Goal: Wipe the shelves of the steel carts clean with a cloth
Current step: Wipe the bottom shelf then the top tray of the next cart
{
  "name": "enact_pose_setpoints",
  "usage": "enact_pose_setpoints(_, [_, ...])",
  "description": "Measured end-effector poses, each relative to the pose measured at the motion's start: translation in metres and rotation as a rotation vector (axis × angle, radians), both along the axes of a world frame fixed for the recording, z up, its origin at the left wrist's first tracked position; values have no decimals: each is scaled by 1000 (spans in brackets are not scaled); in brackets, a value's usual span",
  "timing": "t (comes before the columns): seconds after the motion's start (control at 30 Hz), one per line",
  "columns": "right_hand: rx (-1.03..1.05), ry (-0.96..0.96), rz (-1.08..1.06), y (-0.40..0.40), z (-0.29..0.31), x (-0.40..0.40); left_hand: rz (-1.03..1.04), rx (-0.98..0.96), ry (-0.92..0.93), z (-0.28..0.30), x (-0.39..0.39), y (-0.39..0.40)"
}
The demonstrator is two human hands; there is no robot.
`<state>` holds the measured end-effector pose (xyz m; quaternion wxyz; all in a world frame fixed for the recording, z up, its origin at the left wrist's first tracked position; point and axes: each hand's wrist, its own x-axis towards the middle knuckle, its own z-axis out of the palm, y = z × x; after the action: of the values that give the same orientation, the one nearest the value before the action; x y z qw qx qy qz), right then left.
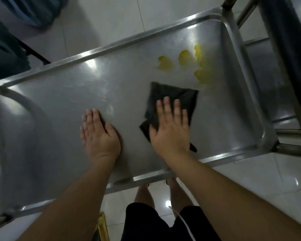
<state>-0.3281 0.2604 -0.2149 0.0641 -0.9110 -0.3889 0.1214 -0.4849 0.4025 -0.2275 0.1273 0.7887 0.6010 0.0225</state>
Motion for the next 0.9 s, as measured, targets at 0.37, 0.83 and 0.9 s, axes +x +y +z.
enact_pose_setpoints(0.37, [-36, -68, 661, -21, -1, 151, -4, -2, -27, 1, -1, -2])
enact_pose_setpoints(0.83, [30, -66, -139, 119, 3, 57, 2, 13, 3, 1, 1, -1])
enact_pose_setpoints(0.9, [20, -39, 249, 144, 2, 31, 8, 9, 2, 2, 3, -1])
